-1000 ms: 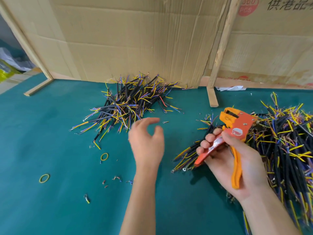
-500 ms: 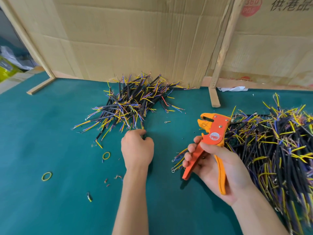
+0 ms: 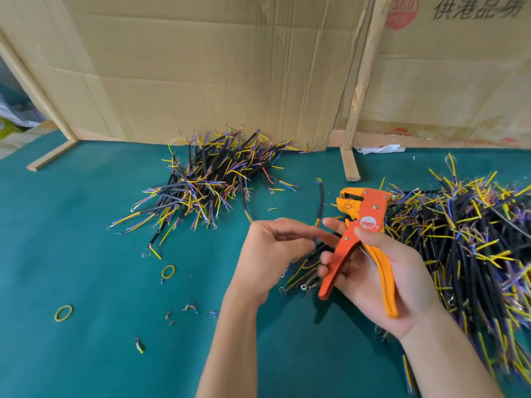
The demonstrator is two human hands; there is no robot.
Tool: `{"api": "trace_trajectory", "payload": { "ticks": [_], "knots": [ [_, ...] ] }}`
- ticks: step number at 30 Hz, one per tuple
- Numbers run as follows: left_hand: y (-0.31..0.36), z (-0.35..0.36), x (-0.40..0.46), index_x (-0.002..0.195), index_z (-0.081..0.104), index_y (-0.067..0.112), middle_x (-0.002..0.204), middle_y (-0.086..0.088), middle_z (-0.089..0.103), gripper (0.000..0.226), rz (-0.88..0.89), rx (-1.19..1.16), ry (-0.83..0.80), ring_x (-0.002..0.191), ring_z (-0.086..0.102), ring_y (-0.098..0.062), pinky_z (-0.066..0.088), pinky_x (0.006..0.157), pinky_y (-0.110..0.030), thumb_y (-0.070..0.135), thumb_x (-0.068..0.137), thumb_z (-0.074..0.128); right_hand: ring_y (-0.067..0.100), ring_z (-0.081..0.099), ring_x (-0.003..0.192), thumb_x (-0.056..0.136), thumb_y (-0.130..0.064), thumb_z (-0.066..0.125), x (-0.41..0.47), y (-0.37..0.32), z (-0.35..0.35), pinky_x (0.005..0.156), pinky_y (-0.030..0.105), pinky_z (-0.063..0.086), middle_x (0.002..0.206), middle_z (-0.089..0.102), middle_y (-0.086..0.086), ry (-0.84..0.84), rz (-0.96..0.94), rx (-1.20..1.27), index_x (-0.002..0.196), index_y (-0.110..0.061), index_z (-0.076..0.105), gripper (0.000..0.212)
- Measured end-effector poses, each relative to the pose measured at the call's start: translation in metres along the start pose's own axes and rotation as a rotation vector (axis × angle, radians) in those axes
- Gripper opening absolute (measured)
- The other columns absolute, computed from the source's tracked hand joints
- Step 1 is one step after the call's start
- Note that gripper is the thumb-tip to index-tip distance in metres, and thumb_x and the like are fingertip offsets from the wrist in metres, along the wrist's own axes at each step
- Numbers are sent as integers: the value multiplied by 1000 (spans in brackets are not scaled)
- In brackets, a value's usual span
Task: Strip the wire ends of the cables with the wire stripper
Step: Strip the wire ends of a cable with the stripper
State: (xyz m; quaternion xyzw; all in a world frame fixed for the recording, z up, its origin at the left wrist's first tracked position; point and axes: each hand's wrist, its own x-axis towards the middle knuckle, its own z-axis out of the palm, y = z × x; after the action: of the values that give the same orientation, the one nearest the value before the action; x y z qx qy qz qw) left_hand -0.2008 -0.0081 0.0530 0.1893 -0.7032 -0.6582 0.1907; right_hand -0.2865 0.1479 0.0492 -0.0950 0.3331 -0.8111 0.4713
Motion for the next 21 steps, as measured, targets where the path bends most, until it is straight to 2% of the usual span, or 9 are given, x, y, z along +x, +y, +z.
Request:
{"api": "trace_trajectory", "payload": {
  "ticks": [3,7,11,14,17,21],
  "knots": [
    [0,-3,-2,82,81,15,75,-7,73,22,-36,54,-73,64,61,-16,49,64,-24,5,66,70,31,61,75,65,-24,89,0,-2,-3,72,44,56,143,56,26,-21,-36,-18,133,4,61,78],
    [0,-11,-2,78,81,16,77,-23,69,22,-69,111,-99,61,49,-18,40,55,-21,7,62,68,28,60,77,76,-24,78,0,-9,-12,74,42,55,145,56,20,-17,-118,-11,135,2,61,67],
    [-5,-20,-1,70,80,19,63,-6,67,18,-88,165,12,54,44,-15,33,49,-22,5,65,71,26,60,79,83,-26,67,-3,-14,-16,78,40,54,146,57,15,-41,-174,9,136,0,62,60],
    [-11,-24,1,67,77,22,62,4,69,29,-54,241,109,50,49,-7,36,50,-18,-6,73,72,25,60,79,81,-26,66,-4,-15,-16,78,39,55,145,58,14,-50,-207,2,135,0,63,59],
    [-14,-25,3,68,73,27,65,5,72,31,-34,331,149,52,57,-4,40,53,-16,-4,72,74,24,60,79,80,-28,65,-4,-15,-15,77,38,55,148,56,12,-70,-226,2,137,-2,61,62],
    [-18,-28,5,68,72,23,66,7,73,24,-22,381,253,56,61,-4,43,58,-20,0,72,78,23,61,79,82,-27,62,-4,-13,-15,78,37,55,149,56,10,-85,-238,14,139,-5,60,61]
  ]
}}
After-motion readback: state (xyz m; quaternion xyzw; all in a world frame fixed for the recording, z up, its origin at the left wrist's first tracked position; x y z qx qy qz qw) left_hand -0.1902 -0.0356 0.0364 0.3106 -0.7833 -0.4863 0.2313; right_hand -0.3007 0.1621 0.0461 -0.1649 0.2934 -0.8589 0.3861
